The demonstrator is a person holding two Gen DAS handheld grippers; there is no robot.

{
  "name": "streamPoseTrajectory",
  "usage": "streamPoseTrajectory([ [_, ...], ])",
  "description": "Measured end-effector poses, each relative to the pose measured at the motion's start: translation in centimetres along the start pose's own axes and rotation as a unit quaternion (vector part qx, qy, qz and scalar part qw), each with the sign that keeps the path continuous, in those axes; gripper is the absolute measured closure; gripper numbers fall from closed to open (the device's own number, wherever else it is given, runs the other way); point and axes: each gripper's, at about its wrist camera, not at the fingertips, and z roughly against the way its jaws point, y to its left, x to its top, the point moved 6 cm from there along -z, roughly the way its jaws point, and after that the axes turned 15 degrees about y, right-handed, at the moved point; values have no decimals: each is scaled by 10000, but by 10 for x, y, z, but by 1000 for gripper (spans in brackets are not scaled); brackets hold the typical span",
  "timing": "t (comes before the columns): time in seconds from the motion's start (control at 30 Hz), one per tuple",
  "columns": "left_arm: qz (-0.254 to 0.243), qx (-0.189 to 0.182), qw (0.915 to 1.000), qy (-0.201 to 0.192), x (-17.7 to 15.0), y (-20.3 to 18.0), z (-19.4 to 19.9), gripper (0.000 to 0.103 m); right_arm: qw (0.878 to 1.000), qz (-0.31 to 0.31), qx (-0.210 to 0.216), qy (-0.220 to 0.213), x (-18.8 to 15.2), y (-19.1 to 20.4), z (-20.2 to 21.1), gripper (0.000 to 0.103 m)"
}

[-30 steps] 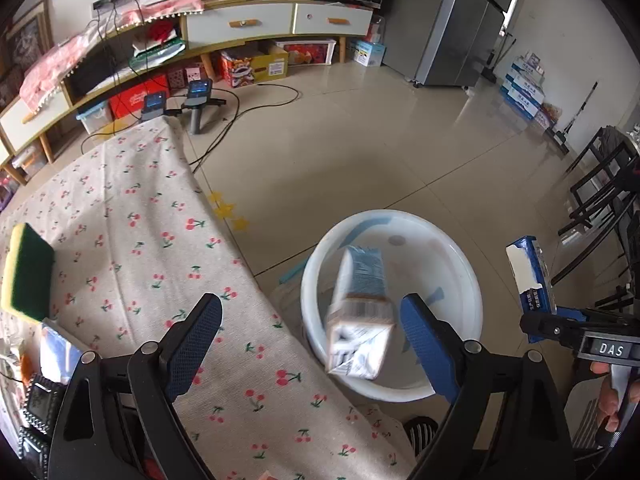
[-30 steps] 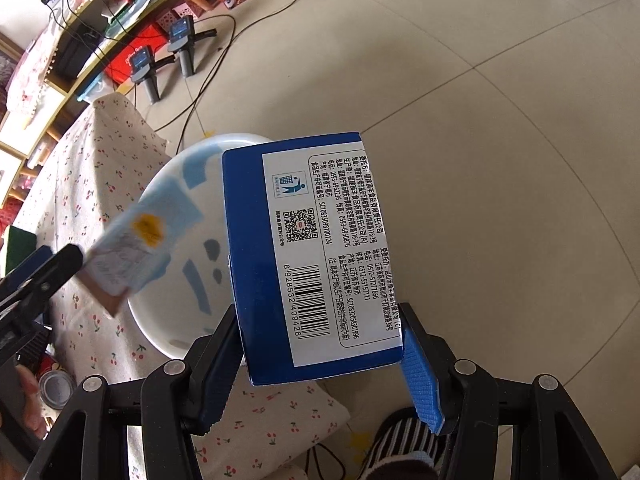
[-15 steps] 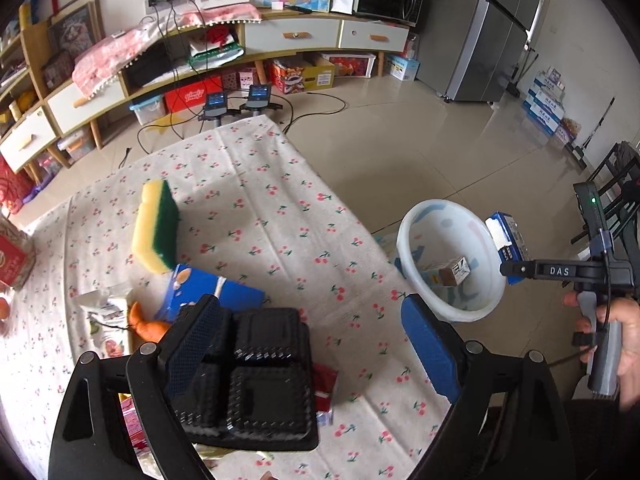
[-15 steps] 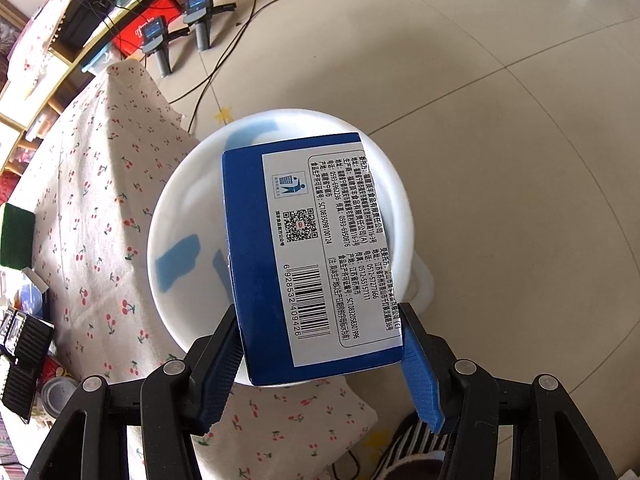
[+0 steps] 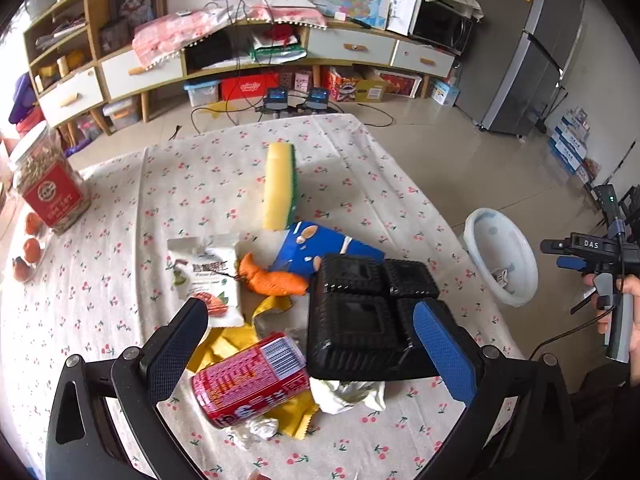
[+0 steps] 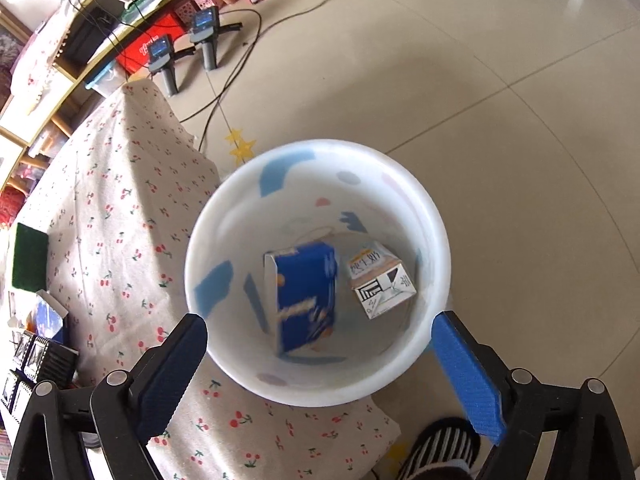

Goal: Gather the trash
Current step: 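Grasp the red can with the left tool while the right tool grasps the black tray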

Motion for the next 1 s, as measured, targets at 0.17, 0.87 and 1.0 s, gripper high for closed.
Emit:
streamPoseTrajectory([
  [0.17, 314, -132, 9993, 176, -9, 27, 0, 0, 9996, 243, 67, 87, -14, 23, 4, 7],
  [0.87, -839, 246, 9915, 966, -42, 50, -59, 0, 9933, 1139, 15, 192, -56, 99, -9, 7],
  [1.0, -864, 107, 9897, 1139, -40, 45, -72, 3, 9931, 1152, 12, 228, -57, 101, -11, 7],
])
